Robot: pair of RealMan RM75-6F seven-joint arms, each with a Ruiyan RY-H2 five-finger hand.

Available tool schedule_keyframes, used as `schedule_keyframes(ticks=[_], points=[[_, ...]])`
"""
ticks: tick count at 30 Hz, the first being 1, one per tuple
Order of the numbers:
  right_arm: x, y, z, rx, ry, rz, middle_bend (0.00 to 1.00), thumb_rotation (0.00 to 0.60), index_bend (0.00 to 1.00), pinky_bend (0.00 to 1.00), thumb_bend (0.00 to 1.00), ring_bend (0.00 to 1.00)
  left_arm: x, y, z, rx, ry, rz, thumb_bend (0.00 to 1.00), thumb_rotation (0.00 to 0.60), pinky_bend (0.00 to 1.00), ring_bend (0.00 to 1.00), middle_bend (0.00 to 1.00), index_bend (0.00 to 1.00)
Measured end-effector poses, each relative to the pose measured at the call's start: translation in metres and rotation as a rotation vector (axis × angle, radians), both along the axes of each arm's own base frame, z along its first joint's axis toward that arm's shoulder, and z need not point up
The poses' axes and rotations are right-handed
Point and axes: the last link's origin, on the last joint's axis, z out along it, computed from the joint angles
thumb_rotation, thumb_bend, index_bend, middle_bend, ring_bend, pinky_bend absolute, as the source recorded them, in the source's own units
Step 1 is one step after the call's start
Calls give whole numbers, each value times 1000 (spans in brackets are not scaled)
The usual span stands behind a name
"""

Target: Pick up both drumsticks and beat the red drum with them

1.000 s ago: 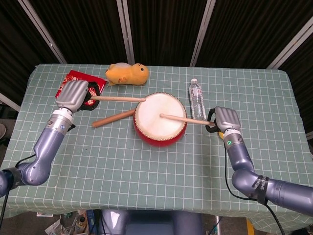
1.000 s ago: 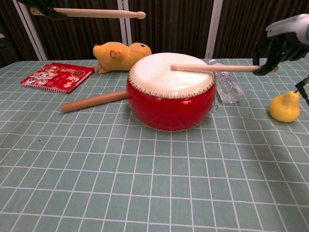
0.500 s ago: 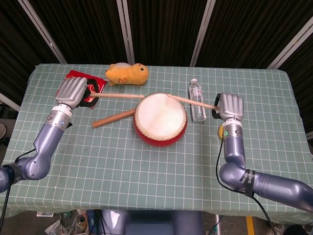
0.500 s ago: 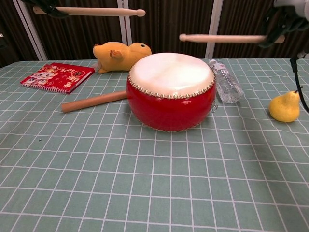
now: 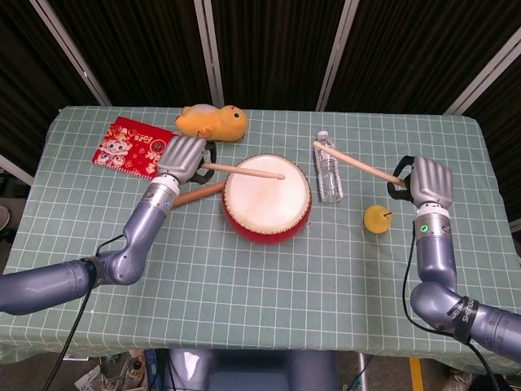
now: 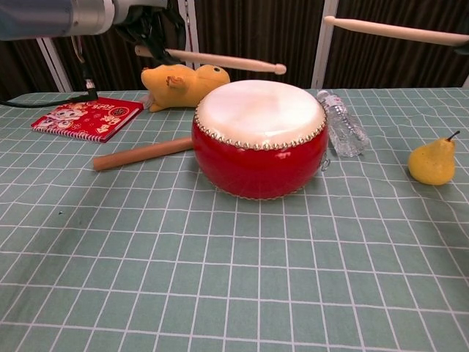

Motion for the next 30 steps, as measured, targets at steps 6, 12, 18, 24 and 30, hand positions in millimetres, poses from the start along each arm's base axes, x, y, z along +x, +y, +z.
schedule_keyframes(ticks=[6, 12, 18, 24, 30], points=[[-13, 0, 4, 1, 72, 2, 1000, 600, 1000, 1000, 859, 1000, -8, 1, -20, -85, 189, 78, 597, 600, 1000, 1000, 1000, 792], [-22, 2, 8, -7, 42, -24, 1000, 600, 1000, 1000, 859, 1000, -6, 3, -16, -131, 212, 244, 585, 600, 1000, 1000, 1000, 792], [-13, 6, 12, -27, 20, 18, 1000, 600, 1000, 1000, 859, 1000, 4, 6, -1, -80, 64, 285, 583, 600, 1000, 1000, 1000, 793], [5, 9, 12, -32, -5, 77, 1000, 600, 1000, 1000, 859, 1000, 35, 8, 36, 62, -64, 68, 582, 600, 1000, 1000, 1000, 792], [28, 12, 5, 4, -27, 129, 1000, 600, 1000, 1000, 858, 1000, 32, 0, 103, 186, -189, -62, 583, 600, 1000, 1000, 1000, 793]])
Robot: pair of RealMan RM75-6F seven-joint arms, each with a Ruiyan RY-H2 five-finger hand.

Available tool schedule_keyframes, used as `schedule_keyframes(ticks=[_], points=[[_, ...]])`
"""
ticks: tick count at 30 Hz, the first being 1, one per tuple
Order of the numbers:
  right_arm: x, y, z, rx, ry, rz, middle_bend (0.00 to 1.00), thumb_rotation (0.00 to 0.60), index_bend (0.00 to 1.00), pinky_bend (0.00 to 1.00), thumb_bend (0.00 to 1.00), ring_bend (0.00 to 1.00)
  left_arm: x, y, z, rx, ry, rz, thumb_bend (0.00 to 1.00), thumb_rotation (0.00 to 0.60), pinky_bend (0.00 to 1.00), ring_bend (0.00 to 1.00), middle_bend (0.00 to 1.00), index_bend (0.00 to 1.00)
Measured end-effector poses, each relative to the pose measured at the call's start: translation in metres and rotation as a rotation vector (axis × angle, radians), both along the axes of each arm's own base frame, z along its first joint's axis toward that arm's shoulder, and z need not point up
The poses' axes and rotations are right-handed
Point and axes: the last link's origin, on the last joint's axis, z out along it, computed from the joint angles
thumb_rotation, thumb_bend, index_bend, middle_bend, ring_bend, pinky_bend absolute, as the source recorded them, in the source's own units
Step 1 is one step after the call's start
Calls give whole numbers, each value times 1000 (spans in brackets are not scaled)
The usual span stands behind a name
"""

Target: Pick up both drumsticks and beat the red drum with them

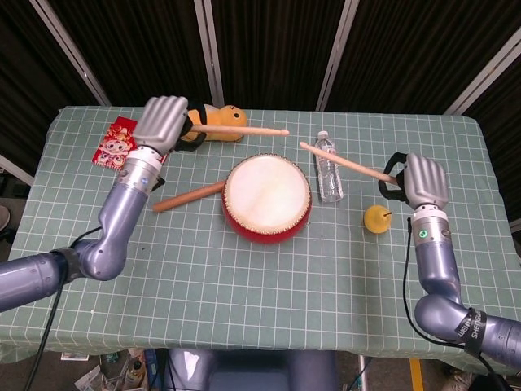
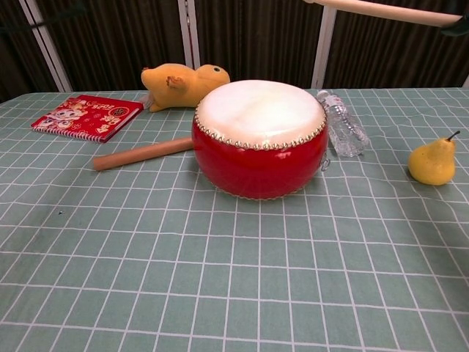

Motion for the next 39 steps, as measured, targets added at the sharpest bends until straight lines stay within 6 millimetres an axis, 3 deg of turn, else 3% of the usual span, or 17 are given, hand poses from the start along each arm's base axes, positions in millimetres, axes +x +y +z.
schedule_keyframes(ticks=[4, 8, 15, 20, 24, 30, 34, 39], points=[[12, 0, -10, 26, 29, 22, 1000, 600, 1000, 1000, 858, 1000, -18, -3, 28, 30, -39, 38, 583, 600, 1000, 1000, 1000, 792], [17, 1, -30, 74, 71, 22, 1000, 600, 1000, 1000, 858, 1000, -31, -6, 40, 32, -44, 52, 582, 600, 1000, 1000, 1000, 792], [2, 7, -79, 188, 300, 11, 1000, 600, 1000, 1000, 859, 1000, -59, -9, 47, 13, -14, 86, 583, 600, 1000, 1000, 1000, 793], [-6, 9, -98, 214, 529, 20, 1000, 600, 1000, 1000, 858, 1000, -76, -9, 46, -4, 15, 110, 582, 600, 1000, 1000, 1000, 793], [6, 6, -87, 135, 512, 27, 1000, 600, 1000, 1000, 859, 1000, -72, -9, 42, -19, 2, 104, 582, 600, 1000, 1000, 1000, 793], [24, 4, -49, -34, 247, 47, 1000, 600, 1000, 1000, 859, 1000, -53, -11, 30, -38, 7, 61, 582, 600, 1000, 1000, 1000, 792], [17, 8, -19, -99, 181, 39, 1000, 600, 1000, 1000, 859, 1000, -38, -12, 10, -74, 19, 37, 582, 600, 1000, 1000, 1000, 793], [-4, 15, -3, -107, 169, 6, 1000, 600, 1000, 1000, 858, 1000, -31, -12, -20, -120, 59, 35, 582, 600, 1000, 1000, 1000, 792]])
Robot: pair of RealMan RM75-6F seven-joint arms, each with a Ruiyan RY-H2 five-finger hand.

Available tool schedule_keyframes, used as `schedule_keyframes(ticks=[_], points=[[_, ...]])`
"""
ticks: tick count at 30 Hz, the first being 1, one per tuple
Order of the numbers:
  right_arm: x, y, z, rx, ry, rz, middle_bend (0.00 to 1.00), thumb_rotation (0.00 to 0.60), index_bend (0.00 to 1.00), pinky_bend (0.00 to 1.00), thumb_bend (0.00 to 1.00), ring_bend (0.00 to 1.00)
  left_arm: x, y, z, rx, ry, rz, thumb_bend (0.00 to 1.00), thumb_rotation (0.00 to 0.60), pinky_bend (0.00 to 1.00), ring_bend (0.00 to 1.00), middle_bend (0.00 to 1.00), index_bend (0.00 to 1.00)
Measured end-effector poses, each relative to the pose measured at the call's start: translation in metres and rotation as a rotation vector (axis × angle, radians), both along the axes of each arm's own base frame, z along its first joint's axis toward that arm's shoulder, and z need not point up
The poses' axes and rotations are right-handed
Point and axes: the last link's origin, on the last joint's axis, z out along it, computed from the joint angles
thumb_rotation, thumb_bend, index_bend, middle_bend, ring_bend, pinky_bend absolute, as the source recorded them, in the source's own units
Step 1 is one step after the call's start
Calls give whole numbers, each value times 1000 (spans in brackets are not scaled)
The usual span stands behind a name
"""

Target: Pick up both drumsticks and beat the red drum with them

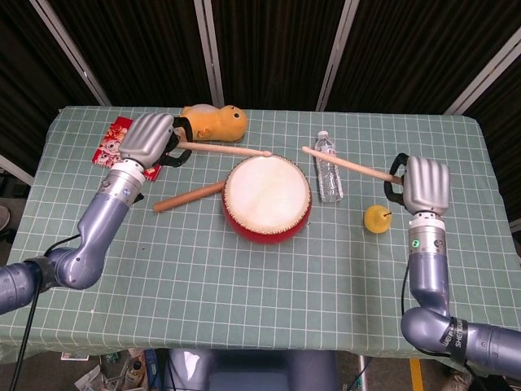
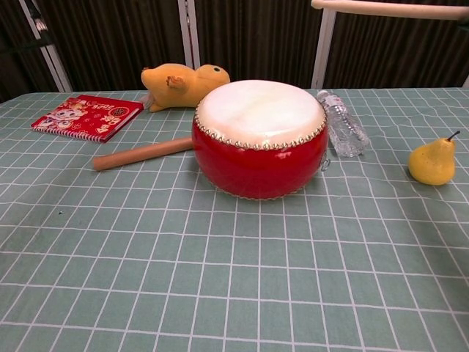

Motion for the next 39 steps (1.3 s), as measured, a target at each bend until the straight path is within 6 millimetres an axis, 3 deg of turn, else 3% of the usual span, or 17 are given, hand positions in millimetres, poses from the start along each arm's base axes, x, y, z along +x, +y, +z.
schedule_keyframes(ticks=[6, 11, 15, 19, 24, 29, 31, 35, 39], points=[[-25, 2, 4, 6, 11, -40, 1000, 600, 1000, 1000, 859, 1000, -14, 5, -44, -67, 142, 58, 583, 600, 1000, 1000, 1000, 792], [-44, 3, 9, -7, 55, -58, 1000, 600, 1000, 1000, 859, 1000, -39, 4, -80, -141, 346, 124, 583, 600, 1000, 1000, 1000, 793], [-54, 5, 13, -23, 68, -63, 1000, 600, 1000, 1000, 859, 1000, -50, 4, -93, -169, 424, 183, 584, 600, 1000, 1000, 1000, 793], [-55, 7, 18, -36, 64, -54, 1000, 600, 1000, 1000, 859, 1000, -47, 7, -89, -142, 371, 206, 583, 600, 1000, 1000, 1000, 793], [-52, 18, 26, -43, 52, -34, 1000, 600, 1000, 1000, 859, 1000, -26, 7, -64, -40, 221, 114, 583, 600, 1000, 1000, 1000, 793], [-52, 40, 31, -20, 52, -5, 1000, 600, 1000, 1000, 859, 1000, -17, -25, -33, 1, 88, -1, 582, 600, 1000, 1000, 1000, 792], [-57, 50, 32, -2, 62, -1, 1000, 600, 1000, 1000, 859, 1000, -21, -40, -25, 1, 62, -15, 582, 600, 1000, 1000, 1000, 792], [-70, 71, 28, 48, 76, -4, 1000, 600, 1000, 1000, 858, 1000, -48, -74, -14, -9, 34, 15, 582, 600, 1000, 1000, 1000, 791], [-88, 94, 18, 116, 95, -21, 1000, 600, 1000, 1000, 858, 1000, -78, -99, -20, -36, 45, 80, 582, 600, 1000, 1000, 1000, 791]])
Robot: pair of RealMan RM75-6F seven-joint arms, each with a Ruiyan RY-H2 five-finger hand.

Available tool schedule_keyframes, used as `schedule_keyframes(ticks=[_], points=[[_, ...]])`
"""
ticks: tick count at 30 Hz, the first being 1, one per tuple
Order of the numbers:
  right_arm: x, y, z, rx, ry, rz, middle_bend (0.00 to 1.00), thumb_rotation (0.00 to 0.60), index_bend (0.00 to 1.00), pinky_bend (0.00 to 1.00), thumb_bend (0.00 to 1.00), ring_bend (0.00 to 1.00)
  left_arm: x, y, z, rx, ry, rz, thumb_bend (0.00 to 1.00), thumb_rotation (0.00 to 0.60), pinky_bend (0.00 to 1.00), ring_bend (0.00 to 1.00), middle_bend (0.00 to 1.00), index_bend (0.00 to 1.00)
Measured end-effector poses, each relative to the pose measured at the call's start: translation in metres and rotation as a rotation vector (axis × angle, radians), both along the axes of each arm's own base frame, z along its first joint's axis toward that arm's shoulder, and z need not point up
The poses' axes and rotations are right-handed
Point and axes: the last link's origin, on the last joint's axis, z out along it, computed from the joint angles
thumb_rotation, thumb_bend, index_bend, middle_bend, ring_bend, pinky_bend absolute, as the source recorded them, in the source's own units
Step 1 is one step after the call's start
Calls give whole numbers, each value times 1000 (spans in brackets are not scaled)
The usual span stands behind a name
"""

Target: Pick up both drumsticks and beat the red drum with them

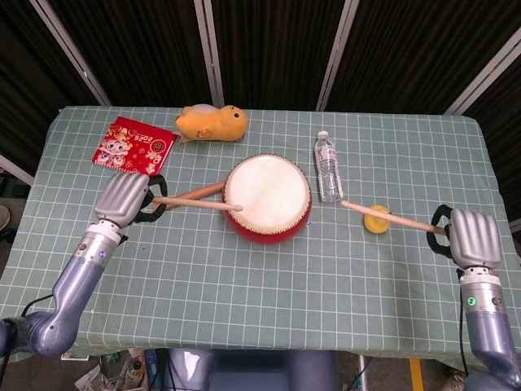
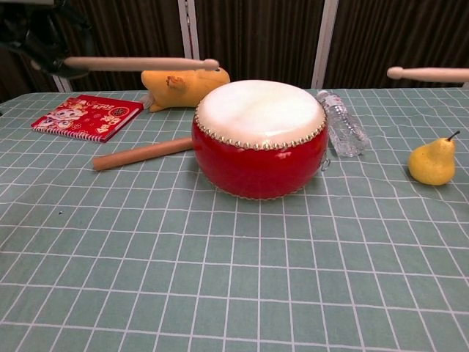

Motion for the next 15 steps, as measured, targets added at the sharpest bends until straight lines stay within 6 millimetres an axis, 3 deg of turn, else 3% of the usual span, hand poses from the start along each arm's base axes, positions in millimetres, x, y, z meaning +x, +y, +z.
schedule_keyframes(ticks=[8, 15], points=[[-36, 34, -31, 114, 55, -51, 1000, 600, 1000, 1000, 859, 1000, -39, -43, -38, -91, 41, 74, 575, 600, 1000, 1000, 1000, 779], [-62, 47, -59, 217, 126, -107, 1000, 600, 965, 1000, 858, 1000, -61, -54, -71, -132, 139, 101, 535, 600, 1000, 1000, 1000, 706]])
